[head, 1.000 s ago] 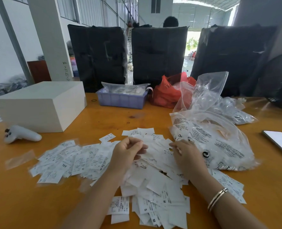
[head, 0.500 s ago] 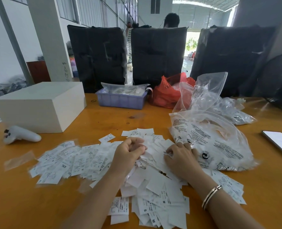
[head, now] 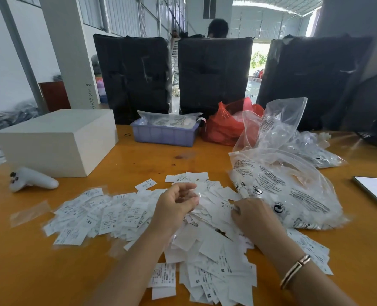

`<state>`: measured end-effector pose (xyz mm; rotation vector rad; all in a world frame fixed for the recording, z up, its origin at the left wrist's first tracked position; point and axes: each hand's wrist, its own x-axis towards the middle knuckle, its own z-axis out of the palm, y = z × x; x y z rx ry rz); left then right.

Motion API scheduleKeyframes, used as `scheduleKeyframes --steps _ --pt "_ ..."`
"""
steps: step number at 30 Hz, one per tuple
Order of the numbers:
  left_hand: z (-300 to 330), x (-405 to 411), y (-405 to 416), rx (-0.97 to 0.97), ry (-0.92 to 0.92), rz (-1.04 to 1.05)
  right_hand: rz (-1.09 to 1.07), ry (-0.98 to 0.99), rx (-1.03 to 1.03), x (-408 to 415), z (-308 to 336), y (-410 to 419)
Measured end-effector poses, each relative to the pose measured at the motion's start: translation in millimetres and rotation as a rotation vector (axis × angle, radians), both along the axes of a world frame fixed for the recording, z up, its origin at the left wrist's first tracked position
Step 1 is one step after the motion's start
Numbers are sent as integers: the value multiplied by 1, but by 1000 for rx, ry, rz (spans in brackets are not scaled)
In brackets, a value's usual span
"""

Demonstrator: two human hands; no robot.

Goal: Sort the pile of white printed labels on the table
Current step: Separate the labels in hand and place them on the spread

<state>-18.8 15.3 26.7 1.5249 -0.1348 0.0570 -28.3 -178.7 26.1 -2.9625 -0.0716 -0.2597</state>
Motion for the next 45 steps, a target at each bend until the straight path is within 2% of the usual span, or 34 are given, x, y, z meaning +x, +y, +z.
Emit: scheduleKeyframes --steps 4,7,15,21,25,30,34,36,42,45 --pt "0 0 1 -2 -5 -3 -12 -9 -3 -3 2 -2" --pt "0 0 0 -10 -6 -13 43 -88 -30 -4 -3 4" --pt "-1 0 -1 7 -4 -25 106 88 -63 3 -12 5" --pt "-2 0 -1 -16 4 -21 150 -138 28 -2 -8 7" --pt "-2 1 -2 -57 18 -13 134 -194 10 -1 -9 7" --pt "-3 2 -3 -74 33 -18 112 -301 394 -4 -8 15" --pt "-2 1 -3 -90 35 -16 6 -241 900 -5 -4 27" --pt "-1 0 -3 -119 49 -15 -9 -177 1091 -6 -3 26" --pt "-2 0 -2 -131 79 -43 51 8 1466 -12 3 17" --pt "-3 0 -2 -78 65 -62 20 -20 1462 -11 3 17"
